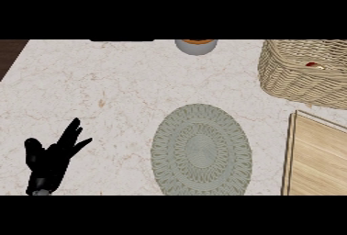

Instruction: Pick the cupcake from the placemat and place it in the basket

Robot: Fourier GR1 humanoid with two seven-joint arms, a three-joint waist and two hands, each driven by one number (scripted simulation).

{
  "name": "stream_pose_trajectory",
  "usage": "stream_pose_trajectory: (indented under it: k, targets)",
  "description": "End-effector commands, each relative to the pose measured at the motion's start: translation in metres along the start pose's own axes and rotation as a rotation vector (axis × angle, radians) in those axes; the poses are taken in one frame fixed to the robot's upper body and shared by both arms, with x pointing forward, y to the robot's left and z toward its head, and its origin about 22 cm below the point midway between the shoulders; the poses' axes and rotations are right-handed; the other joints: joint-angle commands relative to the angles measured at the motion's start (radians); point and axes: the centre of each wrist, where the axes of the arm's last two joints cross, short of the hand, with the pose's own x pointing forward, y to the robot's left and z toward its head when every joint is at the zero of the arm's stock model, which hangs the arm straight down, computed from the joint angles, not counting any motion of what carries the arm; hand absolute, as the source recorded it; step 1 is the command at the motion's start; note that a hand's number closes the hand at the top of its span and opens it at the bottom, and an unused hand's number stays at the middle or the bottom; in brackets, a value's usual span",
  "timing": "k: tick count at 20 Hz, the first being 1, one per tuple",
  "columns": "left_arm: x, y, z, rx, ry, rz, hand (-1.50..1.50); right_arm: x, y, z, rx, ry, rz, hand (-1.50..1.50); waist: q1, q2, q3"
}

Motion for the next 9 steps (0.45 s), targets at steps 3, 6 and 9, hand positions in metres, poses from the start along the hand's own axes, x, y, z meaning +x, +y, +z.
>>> stream_pose_trajectory:
  k: [3,6,9]
  targets:
    - [-0.039,-0.003,0.008,0.007,0.172,-0.019,0.00,-0.014,-0.038,-0.010,-0.068,0.078,-0.150,-1.50,-0.014,0.009,-0.013]
    - [-0.032,0.008,0.001,0.037,0.183,-0.026,0.00,-0.014,-0.092,-0.018,-0.137,0.081,-0.136,-1.50,-0.031,0.008,-0.014]
    - [-0.034,0.007,0.005,0.022,0.200,-0.008,0.00,-0.043,-0.095,-0.011,-0.118,0.109,-0.140,-1.50,-0.035,0.004,-0.014]
